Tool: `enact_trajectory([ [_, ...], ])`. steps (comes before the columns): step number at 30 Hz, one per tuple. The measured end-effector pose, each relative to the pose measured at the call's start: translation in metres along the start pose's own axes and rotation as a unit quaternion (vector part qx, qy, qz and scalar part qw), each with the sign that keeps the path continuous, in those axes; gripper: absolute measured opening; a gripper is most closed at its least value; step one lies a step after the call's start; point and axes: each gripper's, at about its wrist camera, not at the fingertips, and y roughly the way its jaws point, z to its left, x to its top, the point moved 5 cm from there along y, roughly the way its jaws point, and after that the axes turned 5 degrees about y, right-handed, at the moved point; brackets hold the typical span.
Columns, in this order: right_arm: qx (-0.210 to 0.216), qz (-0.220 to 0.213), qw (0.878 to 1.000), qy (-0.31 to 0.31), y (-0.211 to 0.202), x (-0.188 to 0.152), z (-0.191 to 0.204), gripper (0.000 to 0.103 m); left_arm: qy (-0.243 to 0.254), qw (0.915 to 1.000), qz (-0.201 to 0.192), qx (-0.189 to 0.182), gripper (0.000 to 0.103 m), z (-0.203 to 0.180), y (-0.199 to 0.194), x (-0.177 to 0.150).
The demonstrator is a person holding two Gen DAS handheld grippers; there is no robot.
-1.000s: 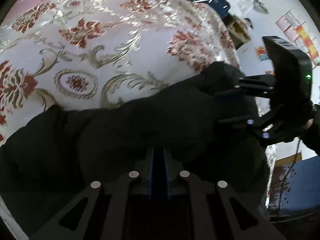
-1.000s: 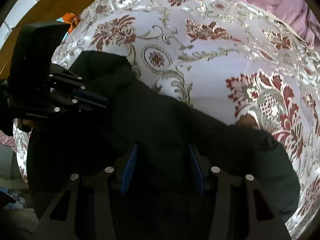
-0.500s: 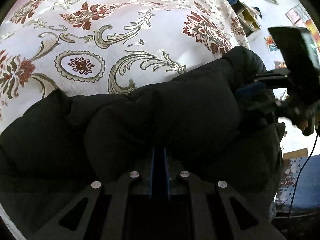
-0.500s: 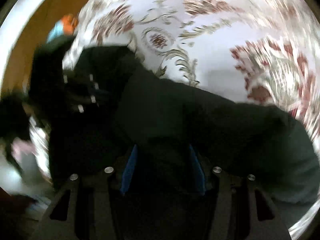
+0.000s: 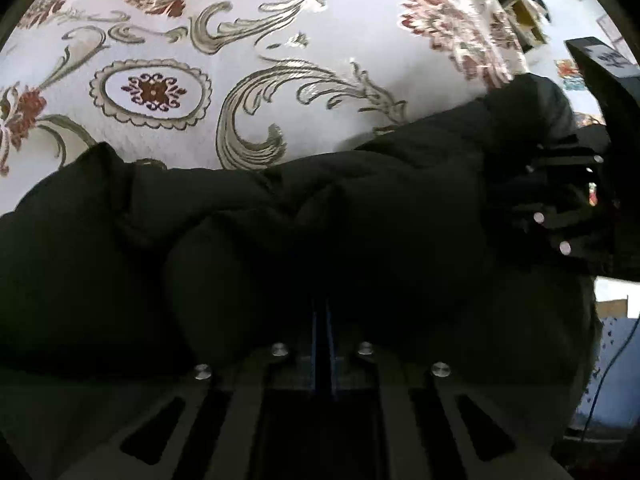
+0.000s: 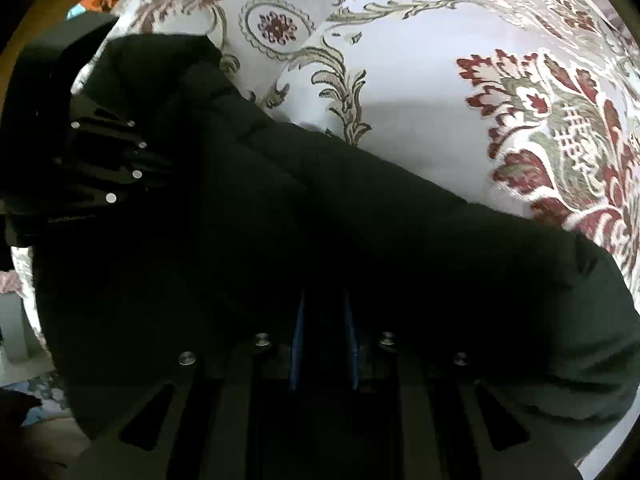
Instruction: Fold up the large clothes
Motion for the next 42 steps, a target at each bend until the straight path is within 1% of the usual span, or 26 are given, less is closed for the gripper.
enact_trajectory([
  [4, -0.020, -0.010, 1.000, -0.014, 0.003, 0.001, 0.004, 0.015, -0.005, 0.9996, -0.010, 0.027, 0.004, 0.001, 0.010, 0.001],
  [7, -0.031, -0.034, 0.999, -0.021, 0.002, -0.005, 0.007, 0.015, 0.005, 0.9990, -0.020, 0.040, 0.004, 0.000, 0.015, -0.002],
  [10, -0.034, -0.054, 0.998, -0.009, 0.004, -0.007, 0.006, 0.015, 0.003, 0.9986, -0.027, 0.046, 0.004, 0.002, 0.018, -0.003],
  [12, -0.042, -0.067, 0.997, 0.006, 0.004, -0.008, 0.006, 0.014, 0.000, 0.9974, -0.033, 0.063, 0.004, 0.002, 0.019, -0.005],
  [15, -0.071, -0.106, 0.992, 0.001, 0.000, -0.014, 0.018, 0.015, 0.005, 0.9925, -0.053, 0.110, 0.004, -0.006, 0.013, -0.009],
  [16, -0.076, -0.130, 0.989, -0.001, -0.006, -0.020, 0.021, 0.015, 0.005, 0.9912, -0.063, 0.116, 0.004, -0.018, 0.013, -0.003],
  [17, -0.077, -0.146, 0.986, 0.002, -0.011, -0.025, 0.023, 0.015, 0.001, 0.9902, -0.074, 0.118, 0.004, -0.025, 0.009, -0.001],
  [19, -0.061, -0.175, 0.983, 0.021, -0.026, -0.039, 0.022, 0.016, -0.020, 0.9896, -0.094, 0.107, 0.004, -0.027, -0.003, -0.008],
  [21, -0.045, -0.197, 0.979, 0.039, -0.038, -0.051, 0.020, 0.019, -0.044, 0.9871, -0.118, 0.099, 0.004, -0.025, -0.018, -0.020],
  [23, -0.035, -0.212, 0.975, 0.053, -0.043, -0.055, 0.020, 0.023, -0.057, 0.9830, -0.139, 0.107, 0.004, -0.021, -0.033, -0.029],
  [24, -0.032, -0.221, 0.973, 0.064, -0.050, -0.056, 0.011, 0.026, -0.060, 0.9807, -0.150, 0.110, 0.004, -0.022, -0.039, -0.032],
  [26, -0.031, -0.232, 0.970, 0.072, -0.046, -0.055, 0.012, 0.031, -0.062, 0.9770, -0.165, 0.120, 0.004, -0.025, -0.050, -0.036],
  [28, -0.038, -0.243, 0.967, 0.071, -0.045, -0.052, 0.022, 0.035, -0.067, 0.9739, -0.175, 0.128, 0.004, -0.026, -0.059, -0.037],
  [29, -0.041, -0.249, 0.965, 0.071, -0.047, -0.045, 0.023, 0.038, -0.074, 0.9728, -0.177, 0.129, 0.004, -0.028, -0.064, -0.041],
  [31, -0.048, -0.266, 0.960, 0.071, -0.054, -0.045, 0.032, 0.045, -0.088, 0.9715, -0.181, 0.126, 0.005, -0.026, -0.072, -0.046],
  [32, -0.051, -0.272, 0.958, 0.071, -0.059, -0.047, 0.033, 0.053, -0.096, 0.9696, -0.184, 0.130, 0.009, -0.025, -0.075, -0.048],
  [33, -0.056, -0.279, 0.956, 0.074, -0.064, -0.049, 0.033, 0.058, -0.101, 0.9683, -0.187, 0.132, 0.019, -0.027, -0.076, -0.050],
  [34, -0.059, -0.286, 0.953, 0.075, -0.069, -0.051, 0.033, 0.060, -0.105, 0.9674, -0.187, 0.134, 0.025, -0.025, -0.074, -0.045],
  [36, -0.071, -0.296, 0.949, 0.077, -0.078, -0.052, 0.031, 0.062, -0.115, 0.9630, -0.197, 0.144, 0.049, -0.026, -0.082, -0.052],
  [37, -0.076, -0.300, 0.948, 0.079, -0.081, -0.055, 0.031, 0.064, -0.119, 0.9607, -0.203, 0.148, 0.056, -0.027, -0.086, -0.052],
  [38, -0.080, -0.304, 0.946, 0.082, -0.084, -0.057, 0.031, 0.070, -0.123, 0.9572, -0.213, 0.153, 0.064, -0.028, -0.091, -0.055],
  [39, -0.082, -0.308, 0.944, 0.088, -0.089, -0.061, 0.030, 0.075, -0.127, 0.9538, -0.222, 0.158, 0.067, -0.029, -0.097, -0.057],
  [40, -0.082, -0.314, 0.941, 0.094, -0.093, -0.063, 0.029, 0.076, -0.129, 0.9518, -0.227, 0.161, 0.068, -0.030, -0.102, -0.060],
  [42, -0.077, -0.323, 0.937, 0.106, -0.101, -0.068, 0.029, 0.082, -0.138, 0.9486, -0.235, 0.161, 0.077, -0.032, -0.112, -0.064],
])
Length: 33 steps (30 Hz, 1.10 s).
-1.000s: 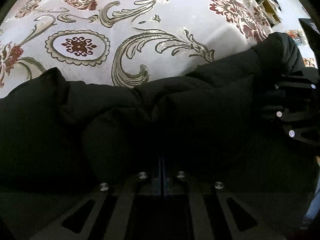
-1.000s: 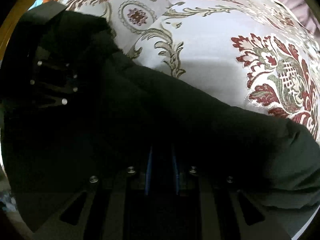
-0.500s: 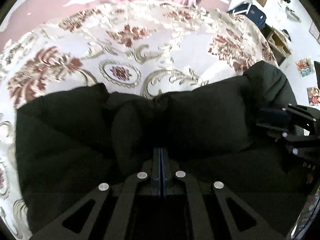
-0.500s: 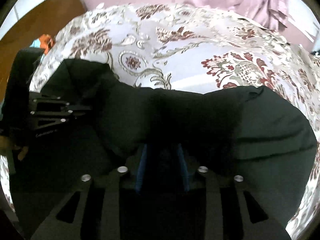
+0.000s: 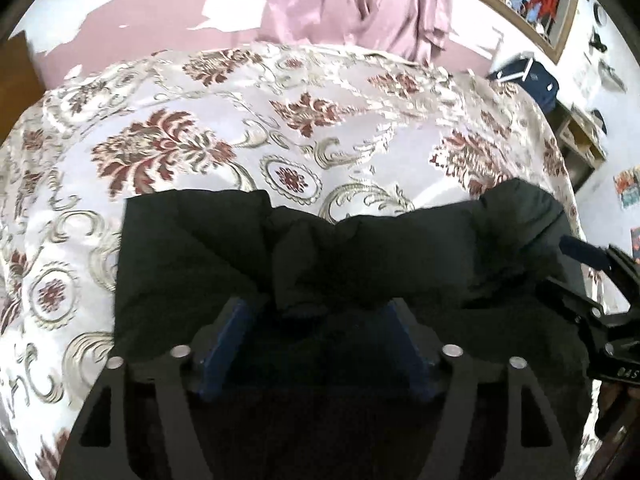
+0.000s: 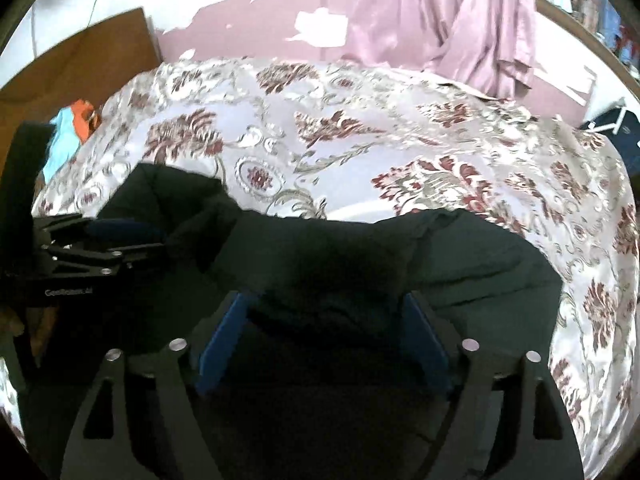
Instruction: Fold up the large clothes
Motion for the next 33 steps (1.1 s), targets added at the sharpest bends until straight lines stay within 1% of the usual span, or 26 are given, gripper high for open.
enact_trajectory([
  [2, 0.014, -0.007, 1.000, 0.016, -0.009, 0.000, -0.001, 0.089, -0.010, 0.9999, -0.012, 0.000, 0.080, 0.001, -0.012, 0.001],
  [3, 0.017, -0.011, 1.000, 0.023, -0.014, 0.001, 0.000, 0.090, -0.011, 0.9998, -0.019, -0.001, 0.084, 0.001, -0.018, 0.001],
  [5, 0.020, -0.019, 0.999, 0.031, -0.021, 0.001, 0.002, 0.092, -0.011, 0.9994, -0.031, -0.001, 0.089, 0.000, -0.029, 0.001],
  [7, 0.022, -0.028, 0.999, 0.036, -0.029, 0.001, 0.005, 0.096, -0.008, 0.9990, -0.044, -0.003, 0.091, -0.002, -0.041, 0.000],
  [8, 0.021, -0.035, 0.998, 0.038, -0.032, 0.000, 0.006, 0.100, -0.009, 0.9986, -0.051, -0.003, 0.093, -0.003, -0.048, -0.001],
  [9, 0.020, -0.046, 0.998, 0.043, -0.039, -0.001, 0.006, 0.101, -0.011, 0.9983, -0.058, -0.004, 0.096, -0.003, -0.053, -0.002],
  [11, 0.016, -0.061, 0.997, 0.051, -0.047, -0.003, 0.008, 0.101, -0.014, 0.9975, -0.070, -0.001, 0.097, -0.003, -0.064, -0.007],
  [14, 0.004, -0.085, 0.994, 0.068, -0.063, -0.008, 0.008, 0.101, -0.019, 0.9948, -0.098, 0.020, 0.098, -0.003, -0.083, -0.014],
  [18, -0.012, -0.109, 0.991, 0.077, -0.082, -0.014, 0.011, 0.101, -0.008, 0.9915, -0.126, 0.032, 0.099, -0.006, -0.104, -0.022],
  [28, -0.046, -0.145, 0.984, 0.089, -0.127, -0.045, 0.023, 0.101, -0.012, 0.9877, -0.155, 0.015, 0.100, -0.004, -0.137, -0.056],
  [33, -0.061, -0.164, 0.981, 0.085, -0.143, -0.060, 0.032, 0.101, 0.000, 0.9879, -0.155, 0.005, 0.101, -0.004, -0.141, -0.073],
])
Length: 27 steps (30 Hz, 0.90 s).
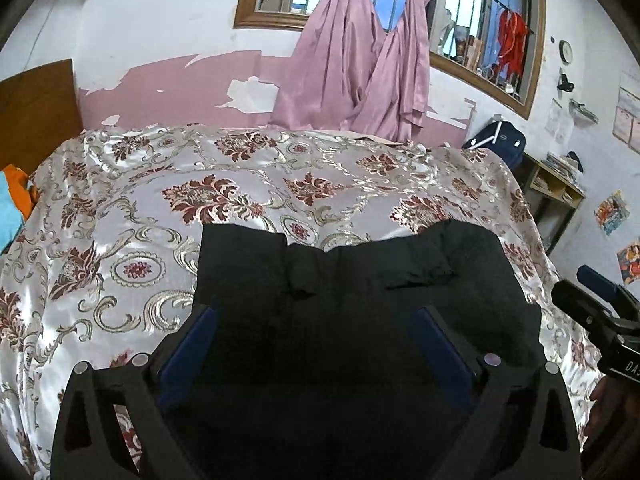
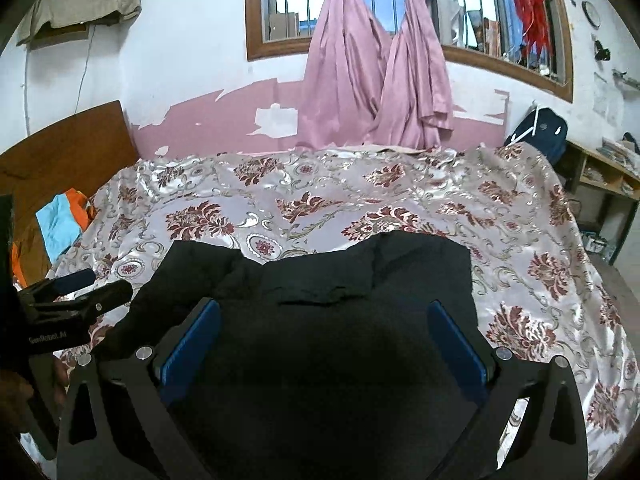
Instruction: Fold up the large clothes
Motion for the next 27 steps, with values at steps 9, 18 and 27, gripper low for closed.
enact_trajectory([
  [9, 0.004, -0.020, 1.000, -0.002, -0.017, -0.012, 0.003, 0.101, -0.002, 0.9993, -0.031, 0.019, 0.101, 0.007, -0.023, -0.019],
  [18, 0.023, -0.046, 0.999, -0.005, -0.030, -0.031, 0.004, 0.101, -0.003, 0.9975, -0.056, 0.042, 0.102, 0.011, -0.042, -0.045],
  [27, 0.039, -0.069, 0.997, -0.001, -0.053, -0.058, -0.001, 0.101, 0.004, 0.9959, -0.073, 0.055, 0.103, -0.008, -0.065, -0.072],
])
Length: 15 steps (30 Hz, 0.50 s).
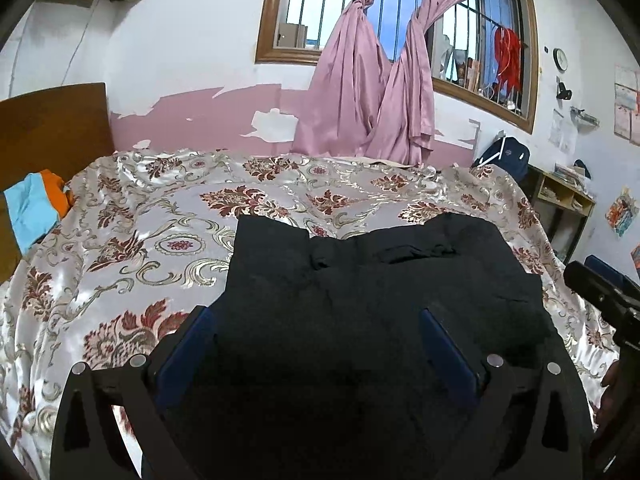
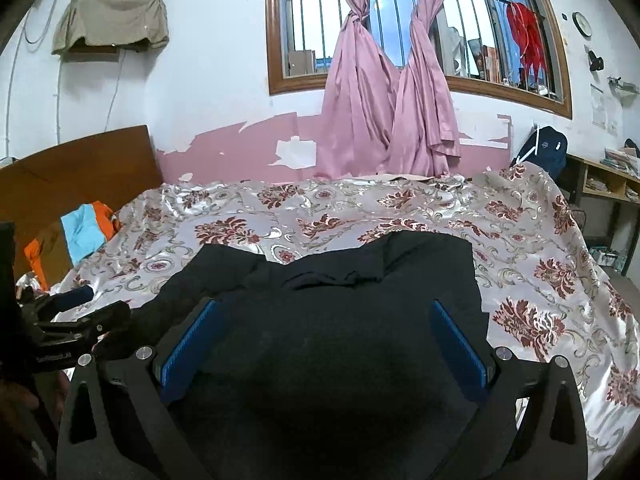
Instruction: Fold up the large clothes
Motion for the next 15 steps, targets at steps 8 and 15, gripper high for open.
enact_trajectory([
  [8, -0.001, 0.008, 1.000, -0.011, -0.047, -0.016, -0.003, 0.101, 0.019, 0.9993, -0.014, 0.028, 0.103, -0.017, -0.058, -0.012],
  [15, -0.006, 0.015, 1.000, -0.020, -0.105, -0.024, -0.005, 0.101, 0.033, 0.9985, -0.020, 0.038, 0.103, -0.028, -0.118, -0.023],
])
